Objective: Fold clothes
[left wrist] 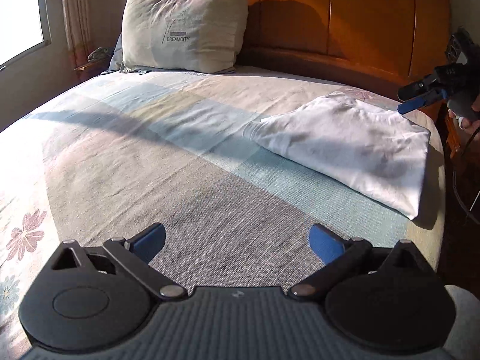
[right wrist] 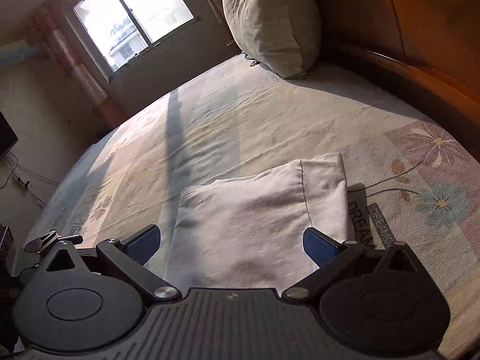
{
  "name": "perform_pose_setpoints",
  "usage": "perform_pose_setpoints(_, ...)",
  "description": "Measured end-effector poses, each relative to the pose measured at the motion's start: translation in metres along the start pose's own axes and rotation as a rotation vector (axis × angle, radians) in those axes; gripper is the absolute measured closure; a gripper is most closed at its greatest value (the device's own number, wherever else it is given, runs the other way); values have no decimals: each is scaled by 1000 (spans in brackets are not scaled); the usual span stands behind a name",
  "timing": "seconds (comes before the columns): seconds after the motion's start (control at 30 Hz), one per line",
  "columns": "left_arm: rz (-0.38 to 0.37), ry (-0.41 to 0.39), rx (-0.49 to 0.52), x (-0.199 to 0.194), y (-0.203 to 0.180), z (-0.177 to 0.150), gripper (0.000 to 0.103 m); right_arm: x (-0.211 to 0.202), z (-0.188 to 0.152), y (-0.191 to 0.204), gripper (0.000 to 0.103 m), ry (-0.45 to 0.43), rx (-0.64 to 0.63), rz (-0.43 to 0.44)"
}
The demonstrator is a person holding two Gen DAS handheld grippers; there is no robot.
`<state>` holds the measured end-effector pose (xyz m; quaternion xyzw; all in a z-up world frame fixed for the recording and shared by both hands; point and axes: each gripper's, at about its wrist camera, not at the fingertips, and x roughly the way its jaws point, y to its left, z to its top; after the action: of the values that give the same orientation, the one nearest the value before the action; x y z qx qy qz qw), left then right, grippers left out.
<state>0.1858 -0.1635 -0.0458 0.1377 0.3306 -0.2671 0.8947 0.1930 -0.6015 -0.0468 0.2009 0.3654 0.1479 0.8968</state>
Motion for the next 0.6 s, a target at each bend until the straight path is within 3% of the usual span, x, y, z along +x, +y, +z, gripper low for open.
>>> perform_pose_setpoints(0.17,11,11,-32,-17,-9,-10,1,2,-28,-35,0,7,151,-257)
perform_pose_setpoints(0.27,18,-5,0,-26,-13,-17,1,-28,-38,-19,0,-109,186,-205)
perform_pose_setpoints(0.4,28,-4,12,-28,-21,-21,1,-30,-54,27,0,-118,33,-191)
perform_pose_setpoints(0.6,22,-10,45,-38,-30,-27,1,11,-89,51,0,14,-156,-450)
